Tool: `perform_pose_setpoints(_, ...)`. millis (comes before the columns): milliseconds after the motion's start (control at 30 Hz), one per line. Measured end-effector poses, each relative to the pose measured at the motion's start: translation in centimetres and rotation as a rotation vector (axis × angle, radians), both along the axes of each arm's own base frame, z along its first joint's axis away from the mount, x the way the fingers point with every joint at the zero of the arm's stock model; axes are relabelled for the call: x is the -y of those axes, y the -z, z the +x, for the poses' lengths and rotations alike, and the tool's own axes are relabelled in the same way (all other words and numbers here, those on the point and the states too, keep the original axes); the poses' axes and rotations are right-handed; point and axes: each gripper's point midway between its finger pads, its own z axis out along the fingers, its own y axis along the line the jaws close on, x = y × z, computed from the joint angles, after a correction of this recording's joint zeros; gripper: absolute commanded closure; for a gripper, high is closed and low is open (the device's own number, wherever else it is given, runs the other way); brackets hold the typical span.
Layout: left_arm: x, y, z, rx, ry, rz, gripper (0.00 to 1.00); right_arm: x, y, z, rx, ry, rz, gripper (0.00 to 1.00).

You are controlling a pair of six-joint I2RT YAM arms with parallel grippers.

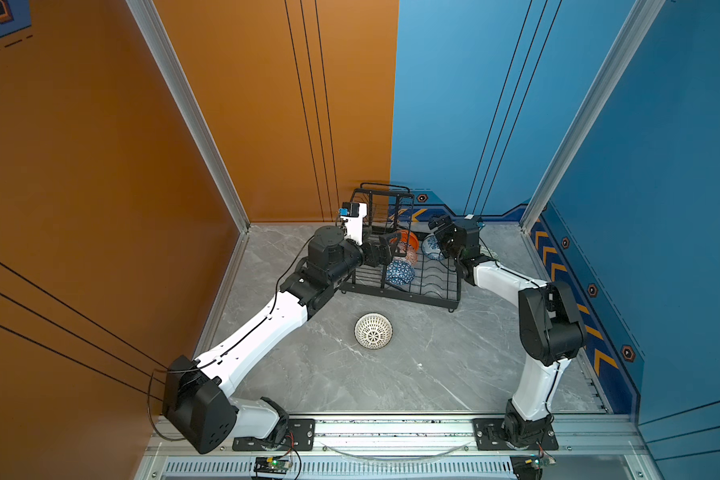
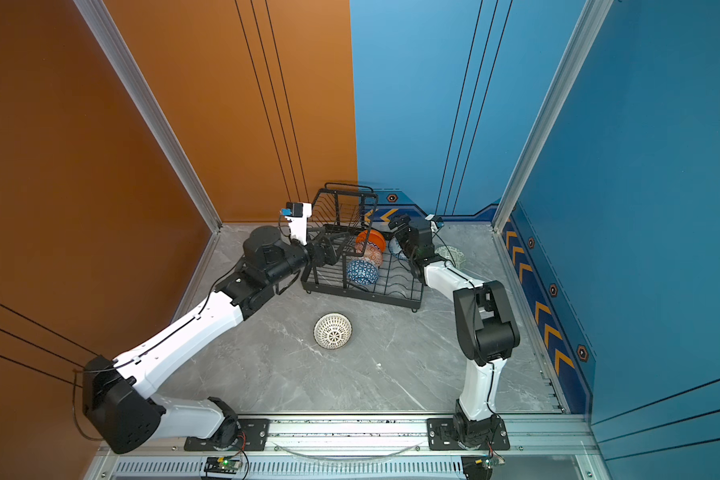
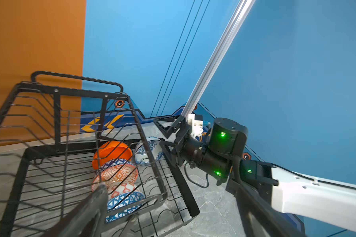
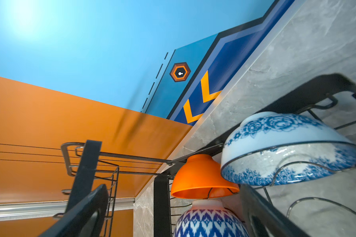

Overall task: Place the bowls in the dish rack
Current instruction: 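Raise the right gripper from the rack while the left gripper reaches toward the maroon-patterned bowl, then lower the left gripper onto the white-and-maroon bowl's rim and grasp it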

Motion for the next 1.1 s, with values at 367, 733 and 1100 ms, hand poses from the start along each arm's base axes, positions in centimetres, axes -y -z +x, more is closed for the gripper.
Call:
perform_pose_setpoints(367,-7.5,4.8,-4.3,-0.213,-0.163,-0.018,0.02,1.1,-2.7,-4.9,-0.040,-0.051,-0.134,0.00)
perform_pose_setpoints(733,-10.4,17.3,-9.9,-0.613,-0.204,0.061,0.02,-0.9,-4.8,-12.6,-0.064,-0.235,-0.414,0.00)
perform_pose_setpoints(1100,-7.7,23.9,-12.6,-0.830,-0.105,0.179,0.03,-3.4,-1.6,-19.9,-0.130,-0.468,-0.642,0.00)
